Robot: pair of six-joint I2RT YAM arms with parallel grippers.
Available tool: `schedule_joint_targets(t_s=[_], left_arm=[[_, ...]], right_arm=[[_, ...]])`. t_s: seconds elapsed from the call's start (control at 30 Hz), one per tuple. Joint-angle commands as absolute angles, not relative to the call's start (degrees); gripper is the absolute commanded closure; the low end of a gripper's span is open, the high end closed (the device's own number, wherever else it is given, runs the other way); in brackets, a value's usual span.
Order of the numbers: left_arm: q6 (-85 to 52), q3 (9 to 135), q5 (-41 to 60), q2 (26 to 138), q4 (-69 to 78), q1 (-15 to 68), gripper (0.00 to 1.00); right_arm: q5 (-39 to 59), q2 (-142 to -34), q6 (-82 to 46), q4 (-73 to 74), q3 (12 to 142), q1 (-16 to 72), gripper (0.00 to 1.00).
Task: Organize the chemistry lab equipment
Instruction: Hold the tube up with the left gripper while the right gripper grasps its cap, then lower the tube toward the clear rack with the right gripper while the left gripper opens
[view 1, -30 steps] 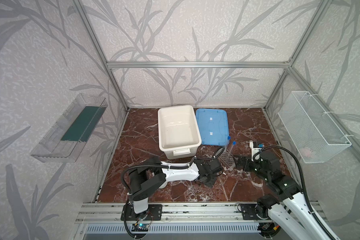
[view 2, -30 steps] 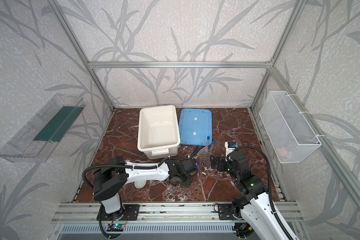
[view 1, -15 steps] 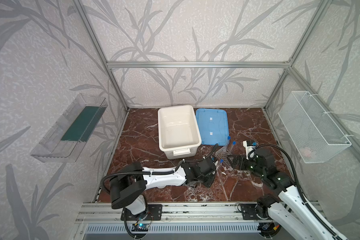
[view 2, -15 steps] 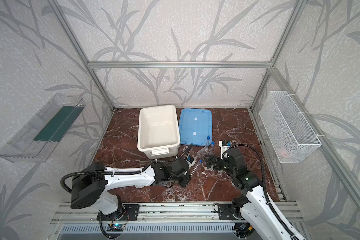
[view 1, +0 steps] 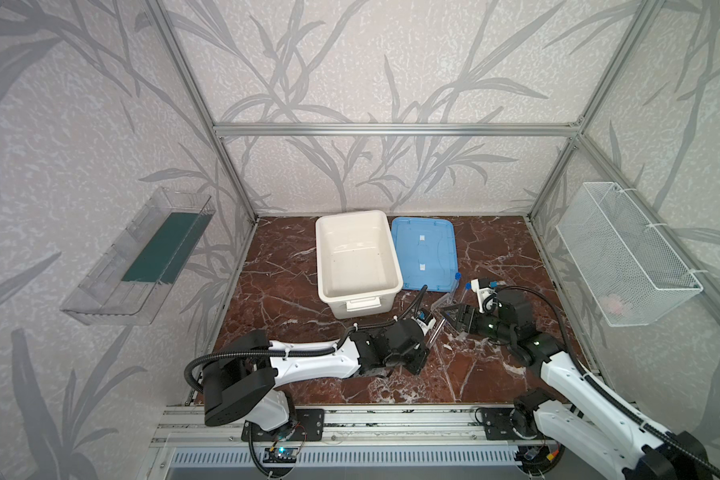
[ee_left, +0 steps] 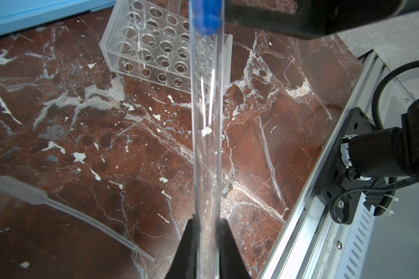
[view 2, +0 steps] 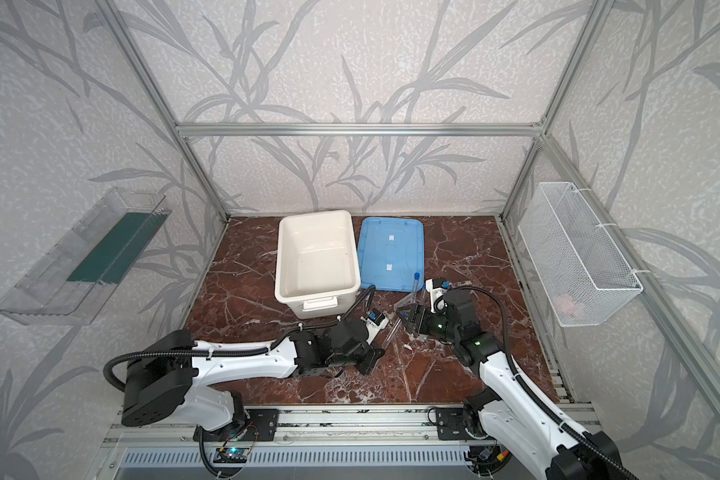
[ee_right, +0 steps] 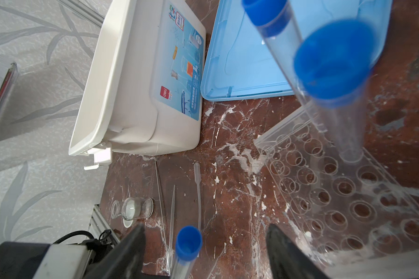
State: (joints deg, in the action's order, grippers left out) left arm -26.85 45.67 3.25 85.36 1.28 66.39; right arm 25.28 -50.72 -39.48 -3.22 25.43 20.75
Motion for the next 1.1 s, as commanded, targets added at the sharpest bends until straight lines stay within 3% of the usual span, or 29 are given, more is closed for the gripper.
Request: schedule_joint_targets(t_s=[0.0, 0.2, 0.5, 1.07], left_arm=[[-25.9, 45.2, 1.5, 84.0, 4.0, 67.0, 0.86], [-26.0, 45.3, -0.1, 84.4, 4.4, 67.4, 0.86], [-26.0, 45.3, -1.9, 84.6, 4.3, 67.9, 0.86], [-24.8, 48.2, -2.4, 86.7, 2.0, 69.0, 0.81]], right_arm=[[28.5, -52.2, -41.9, 2.2, 25.4, 21.2, 0.33], [30.0, -53.9, -42.8, 3.6, 25.5, 21.3, 0.53], [30.8, -54.4, -45.1, 5.9, 24.3, 21.9, 0.69], [29.0, -51.3, -45.6, 5.8, 22.7, 22.0, 0.8]])
